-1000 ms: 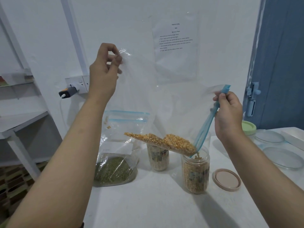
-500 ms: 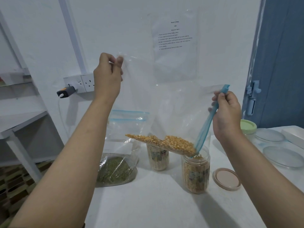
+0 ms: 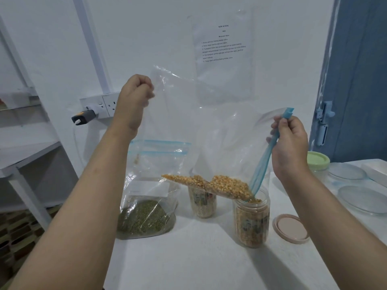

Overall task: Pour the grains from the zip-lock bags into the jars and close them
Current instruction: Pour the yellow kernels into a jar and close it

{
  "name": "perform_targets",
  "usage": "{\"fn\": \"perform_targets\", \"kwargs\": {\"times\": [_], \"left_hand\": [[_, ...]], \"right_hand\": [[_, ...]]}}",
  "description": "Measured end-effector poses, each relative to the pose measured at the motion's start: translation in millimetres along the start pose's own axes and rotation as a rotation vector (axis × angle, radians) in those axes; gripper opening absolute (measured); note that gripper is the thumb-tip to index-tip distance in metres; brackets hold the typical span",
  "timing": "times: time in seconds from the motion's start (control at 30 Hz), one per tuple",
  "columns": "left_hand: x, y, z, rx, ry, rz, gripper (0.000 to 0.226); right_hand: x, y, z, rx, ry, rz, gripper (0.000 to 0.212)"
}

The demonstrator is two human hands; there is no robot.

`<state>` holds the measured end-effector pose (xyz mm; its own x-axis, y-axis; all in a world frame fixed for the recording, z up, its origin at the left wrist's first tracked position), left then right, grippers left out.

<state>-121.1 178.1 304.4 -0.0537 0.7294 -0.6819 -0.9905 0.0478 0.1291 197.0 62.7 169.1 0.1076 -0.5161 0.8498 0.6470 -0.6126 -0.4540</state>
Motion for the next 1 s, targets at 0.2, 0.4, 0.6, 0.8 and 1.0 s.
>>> {"fn": "perform_targets", "kwargs": {"times": [0.2, 0.4, 0.6, 0.8, 1.0], "left_hand": [[-3.6, 5.2, -7.5, 0.14, -0.16, 0.14, 0.051], [-4.1, 9.4, -7.6, 0.04, -0.242, 0.034, 0.047], [5.2, 12.8, -9.6, -0.088, -0.236, 0.15, 0.02], [8.7, 9.0, -12.9, -0.105, -0.213, 0.135, 0.028], [5.2, 4.4, -6.7, -0.104, -0.215, 0.061, 0.019]], "right_hand": [[0.5, 3.1, 1.9, -0.012, 0.002, 0.003, 0.026], [-0.1, 4.8, 0.9, -0.017, 0.015, 0.006, 0.027], [1.4, 5.1, -1.1, -0.019, 0.015, -0.003, 0.026], [5.6, 6.6, -1.7, -0.027, 0.023, -0.004, 0.027], [9.0, 4.7, -4.1, -0.031, 0.026, 0.003, 0.027]]}}
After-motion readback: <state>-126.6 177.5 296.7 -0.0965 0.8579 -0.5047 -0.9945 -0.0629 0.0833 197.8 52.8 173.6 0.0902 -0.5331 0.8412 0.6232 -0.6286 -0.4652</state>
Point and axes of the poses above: each hand's wrist, its own z-axis towards the middle knuckle, its own y-axis out of the back of the hand, x = y × z, the point moved 8 cm from there along z, towards the middle knuckle, and after that the axes turned 6 degrees about -y, right-handed, at the moved point
